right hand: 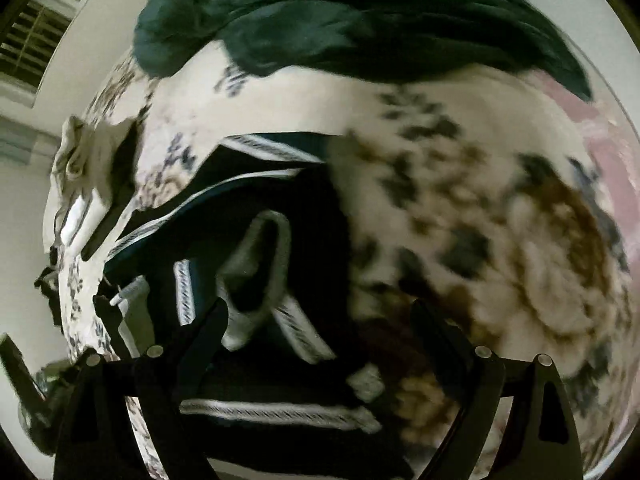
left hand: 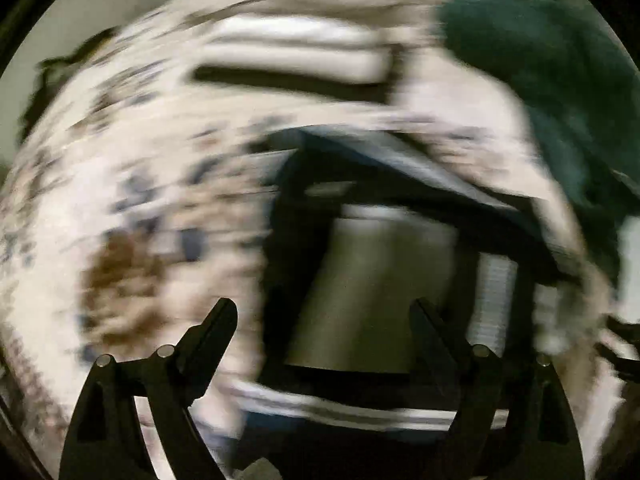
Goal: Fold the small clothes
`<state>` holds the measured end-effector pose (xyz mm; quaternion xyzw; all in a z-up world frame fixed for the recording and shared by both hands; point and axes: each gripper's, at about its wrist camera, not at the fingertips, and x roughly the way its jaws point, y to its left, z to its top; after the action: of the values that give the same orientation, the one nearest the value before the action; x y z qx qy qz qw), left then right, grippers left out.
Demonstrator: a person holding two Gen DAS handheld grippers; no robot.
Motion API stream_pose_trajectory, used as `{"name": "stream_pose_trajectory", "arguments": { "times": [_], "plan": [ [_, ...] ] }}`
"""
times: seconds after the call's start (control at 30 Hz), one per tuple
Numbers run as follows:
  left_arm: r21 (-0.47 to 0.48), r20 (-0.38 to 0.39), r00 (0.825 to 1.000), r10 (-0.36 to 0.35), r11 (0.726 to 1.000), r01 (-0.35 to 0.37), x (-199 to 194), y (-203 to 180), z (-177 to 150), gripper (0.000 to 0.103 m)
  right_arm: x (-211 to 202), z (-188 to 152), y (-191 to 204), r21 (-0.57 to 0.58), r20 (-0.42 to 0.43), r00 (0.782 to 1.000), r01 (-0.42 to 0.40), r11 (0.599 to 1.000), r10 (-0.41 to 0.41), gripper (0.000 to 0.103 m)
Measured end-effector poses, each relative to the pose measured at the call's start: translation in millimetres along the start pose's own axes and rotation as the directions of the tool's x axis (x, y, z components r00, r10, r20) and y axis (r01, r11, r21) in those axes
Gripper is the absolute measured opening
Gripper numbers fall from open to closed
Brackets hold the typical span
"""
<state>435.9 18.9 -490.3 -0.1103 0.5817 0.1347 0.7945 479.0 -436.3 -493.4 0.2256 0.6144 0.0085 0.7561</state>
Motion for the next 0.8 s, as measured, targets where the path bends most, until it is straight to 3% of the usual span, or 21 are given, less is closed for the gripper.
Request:
{"name": "stream_pose_trajectory", "arguments": {
  "times": [0.03,0.07,0.1,0.13,0.17,0.27,0.3,0.43,0.5,0.53,0.6,0.67,0.73,0.8],
  "plan": [
    [-0.026,-0.012,1.0,0.022,0.999,-0.022,9,13,2,0.087,12,5,10,-0.006,-0.022,1.0,-0.019,1.0,0.018,0.093],
    [-0.056,-0.024,0.999,0.032,0.998,-0.033,16,27,4,0.087,24,8,18,-0.013,-0.04,0.998,-0.043,0.999,0.043,0.081],
    [-0.087,-0.036,0.999,0.036,0.995,-0.039,25,40,8,0.087,35,11,27,-0.028,-0.063,0.997,-0.05,0.998,0.048,0.044],
    [-0.105,-0.04,0.999,0.032,0.994,-0.036,29,46,11,0.087,46,10,37,-0.046,-0.093,0.996,-0.005,0.999,0.001,0.014],
    [-0.124,-0.043,0.999,0.017,0.992,-0.022,34,52,14,0.087,44,8,39,-0.039,-0.076,0.997,0.019,0.999,-0.022,0.002],
    [-0.149,-0.039,0.999,0.003,0.989,-0.009,45,62,22,0.088,13,-2,37,-0.02,0.043,0.992,0.118,0.993,-0.117,0.001],
    [-0.152,-0.04,0.999,0.0,0.988,-0.006,47,61,24,0.088,9,-5,30,-0.006,0.044,0.988,0.148,0.989,-0.148,0.0],
    [-0.15,-0.058,0.998,-0.017,0.989,0.008,61,60,34,0.088,40,-11,7,-0.025,-0.173,0.94,0.294,0.955,-0.294,0.001],
    [-0.137,-0.05,0.999,-0.005,0.991,-0.002,64,61,40,0.088,28,-6,20,-0.032,-0.138,0.933,0.332,0.943,-0.333,0.006],
    [-0.129,-0.04,0.999,0.019,0.991,-0.024,64,62,42,0.088,15,-4,35,-0.033,-0.08,0.941,0.326,0.945,-0.328,0.011],
    [-0.098,-0.018,0.989,0.15,0.984,-0.151,61,64,40,0.088,-1,-1,80,-0.065,0.006,0.973,0.229,0.971,-0.229,0.045],
    [-0.083,0.003,0.956,0.295,0.952,-0.294,60,71,33,0.088,15,-2,146,-0.183,-0.03,0.993,0.106,0.977,-0.113,0.061],
    [-0.118,-0.008,0.951,0.31,0.944,-0.309,61,82,25,0.088,48,-10,220,-0.334,-0.107,0.994,-0.004,0.943,-0.034,0.061],
    [-0.177,-0.052,0.96,0.275,0.944,-0.28,66,96,16,0.087,84,-23,289,-0.466,-0.156,0.988,-0.073,0.881,-0.001,0.061]
  ]
}}
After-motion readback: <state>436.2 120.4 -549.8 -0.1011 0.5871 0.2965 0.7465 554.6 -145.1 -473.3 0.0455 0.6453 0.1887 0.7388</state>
